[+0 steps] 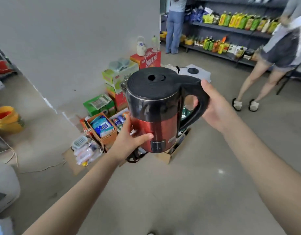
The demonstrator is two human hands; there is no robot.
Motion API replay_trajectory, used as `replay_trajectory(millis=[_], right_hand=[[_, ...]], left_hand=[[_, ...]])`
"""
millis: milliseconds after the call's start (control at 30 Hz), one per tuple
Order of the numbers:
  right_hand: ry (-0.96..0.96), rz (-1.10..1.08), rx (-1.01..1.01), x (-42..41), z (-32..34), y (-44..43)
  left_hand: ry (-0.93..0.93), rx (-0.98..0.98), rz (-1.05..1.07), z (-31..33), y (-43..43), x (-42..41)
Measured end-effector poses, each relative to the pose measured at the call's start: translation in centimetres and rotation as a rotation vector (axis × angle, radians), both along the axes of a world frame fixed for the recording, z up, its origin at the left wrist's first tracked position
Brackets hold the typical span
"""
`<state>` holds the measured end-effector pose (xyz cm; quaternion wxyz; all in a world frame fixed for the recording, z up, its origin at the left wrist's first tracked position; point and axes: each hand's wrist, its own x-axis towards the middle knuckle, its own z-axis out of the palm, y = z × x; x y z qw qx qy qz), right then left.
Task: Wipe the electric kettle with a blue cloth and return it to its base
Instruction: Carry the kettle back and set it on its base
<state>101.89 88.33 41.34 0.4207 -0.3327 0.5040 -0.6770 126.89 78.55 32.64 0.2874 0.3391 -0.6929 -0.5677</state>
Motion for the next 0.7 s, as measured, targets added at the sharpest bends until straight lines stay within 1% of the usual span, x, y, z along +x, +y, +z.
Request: replay_trajectory(millis=[133, 367, 567, 700], right_hand=[[0.022, -0.011, 0.000, -10.1, -0.8, -1.9], [0.081, 0.030, 0.060, -29.6, -0.4, -7.3], [0.109, 0.111, 0.093, -45.5, -0.1, -14.6], [0.096, 0.155, 0.062, -54.6, -0.6, -20.6]], left_hand=[[-0.003, 0.002, -0.078, -1.0, -3.0, -10.8], [0.023, 0.003, -0.014, -1.8, -7.2, -30.5], [0.037, 0.015, 0.037, -1.2, -12.3, -44.8], [0.053, -0.006, 0.030, -1.3, -17.6, -53.5]])
